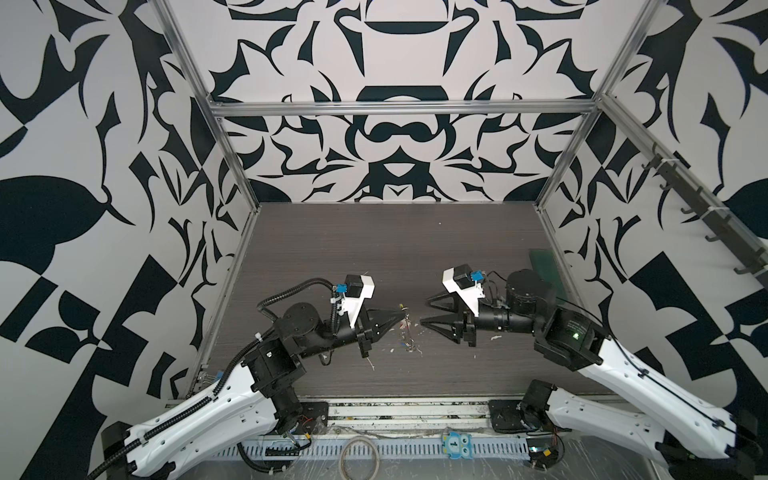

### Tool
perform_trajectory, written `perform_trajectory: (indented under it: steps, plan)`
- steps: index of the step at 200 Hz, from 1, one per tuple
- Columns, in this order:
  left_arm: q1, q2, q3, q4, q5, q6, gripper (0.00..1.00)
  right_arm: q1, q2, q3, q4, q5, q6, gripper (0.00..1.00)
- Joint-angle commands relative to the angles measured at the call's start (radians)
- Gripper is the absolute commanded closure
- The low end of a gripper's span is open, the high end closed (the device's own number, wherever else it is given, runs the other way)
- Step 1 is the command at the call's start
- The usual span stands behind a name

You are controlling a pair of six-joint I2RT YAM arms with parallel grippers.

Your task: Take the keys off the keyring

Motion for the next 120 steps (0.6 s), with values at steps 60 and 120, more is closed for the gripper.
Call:
perform_trajectory:
  steps: [60, 120]
  plan:
    - [-0.001, -0.029, -0.037, 0.117, -0.005, -0.008, 1.00, -0.001, 0.016, -0.103, 0.253, -0.044, 0.053, 0.46]
    - [-0.001, -0.027, -0.044, 0.128, 0.002, -0.016, 1.00, 0.020, 0.064, -0.080, 0.286, -0.104, 0.044, 0.44]
